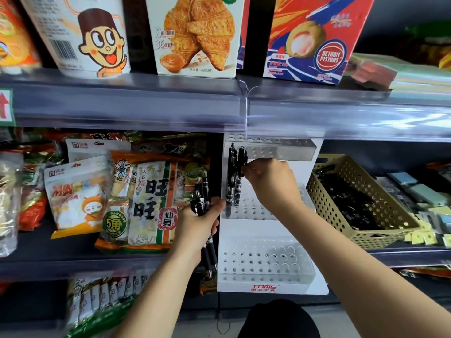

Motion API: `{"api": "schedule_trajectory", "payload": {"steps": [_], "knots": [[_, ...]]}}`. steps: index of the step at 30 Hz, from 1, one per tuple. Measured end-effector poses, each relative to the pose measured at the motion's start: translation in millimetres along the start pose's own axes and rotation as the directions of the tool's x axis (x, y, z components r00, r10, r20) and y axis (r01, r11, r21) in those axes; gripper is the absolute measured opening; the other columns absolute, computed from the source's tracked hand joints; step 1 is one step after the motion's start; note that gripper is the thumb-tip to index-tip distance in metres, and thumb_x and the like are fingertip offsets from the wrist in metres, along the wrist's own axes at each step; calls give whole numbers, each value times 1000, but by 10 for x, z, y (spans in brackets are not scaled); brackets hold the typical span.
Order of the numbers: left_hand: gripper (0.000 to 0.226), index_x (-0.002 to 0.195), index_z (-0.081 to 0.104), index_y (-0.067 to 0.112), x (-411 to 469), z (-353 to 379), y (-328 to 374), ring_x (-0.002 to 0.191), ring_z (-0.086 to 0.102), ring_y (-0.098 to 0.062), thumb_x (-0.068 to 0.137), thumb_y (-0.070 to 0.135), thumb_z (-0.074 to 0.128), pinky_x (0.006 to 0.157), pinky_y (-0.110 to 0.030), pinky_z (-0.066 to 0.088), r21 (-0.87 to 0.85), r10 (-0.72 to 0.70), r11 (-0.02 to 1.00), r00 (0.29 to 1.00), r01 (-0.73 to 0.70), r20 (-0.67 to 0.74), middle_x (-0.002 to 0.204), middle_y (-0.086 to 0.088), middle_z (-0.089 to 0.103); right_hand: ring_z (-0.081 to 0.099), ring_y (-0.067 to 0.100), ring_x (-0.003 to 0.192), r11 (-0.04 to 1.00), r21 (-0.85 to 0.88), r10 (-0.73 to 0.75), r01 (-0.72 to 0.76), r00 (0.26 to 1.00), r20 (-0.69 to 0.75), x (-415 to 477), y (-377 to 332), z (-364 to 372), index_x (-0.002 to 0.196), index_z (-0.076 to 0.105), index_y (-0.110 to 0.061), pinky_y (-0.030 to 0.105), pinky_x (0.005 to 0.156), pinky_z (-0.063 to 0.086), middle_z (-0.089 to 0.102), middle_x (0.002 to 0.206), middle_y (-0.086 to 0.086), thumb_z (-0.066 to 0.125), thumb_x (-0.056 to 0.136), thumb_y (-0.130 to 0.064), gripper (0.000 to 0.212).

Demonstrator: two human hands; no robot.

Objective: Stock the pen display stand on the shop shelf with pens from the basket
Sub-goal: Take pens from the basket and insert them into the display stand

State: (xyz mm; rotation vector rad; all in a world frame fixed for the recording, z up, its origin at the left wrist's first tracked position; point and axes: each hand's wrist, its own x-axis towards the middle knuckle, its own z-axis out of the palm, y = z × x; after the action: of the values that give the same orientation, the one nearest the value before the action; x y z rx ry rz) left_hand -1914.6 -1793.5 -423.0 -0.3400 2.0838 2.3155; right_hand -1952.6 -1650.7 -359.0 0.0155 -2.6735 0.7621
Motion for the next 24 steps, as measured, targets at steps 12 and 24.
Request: {"api": "schedule_trajectory", "payload": {"steps": [12, 24], "knots": [[22, 85, 66, 14, -140, -51, 204, 52, 49, -13, 83, 35, 67, 61, -28, 43, -102, -22, 995, 999, 20, -24, 56, 2, 54, 63, 16, 74, 959, 275, 93, -68, 992, -80, -197, 22, -153, 87, 71, -16, 24, 64, 44, 69, 80, -4, 59, 88, -26, 16], [12, 94, 64, 13, -377, 39, 212, 51, 50, -7, 87, 22, 61, 48, -19, 42, -72, 96, 994, 959, -80, 267, 54, 10, 57, 51, 0, 55, 791, 593, -97, -152, 925, 366, -532, -156, -209, 77, 71, -6, 11, 53, 39, 60, 59, -8, 67, 85, -23, 19]]}}
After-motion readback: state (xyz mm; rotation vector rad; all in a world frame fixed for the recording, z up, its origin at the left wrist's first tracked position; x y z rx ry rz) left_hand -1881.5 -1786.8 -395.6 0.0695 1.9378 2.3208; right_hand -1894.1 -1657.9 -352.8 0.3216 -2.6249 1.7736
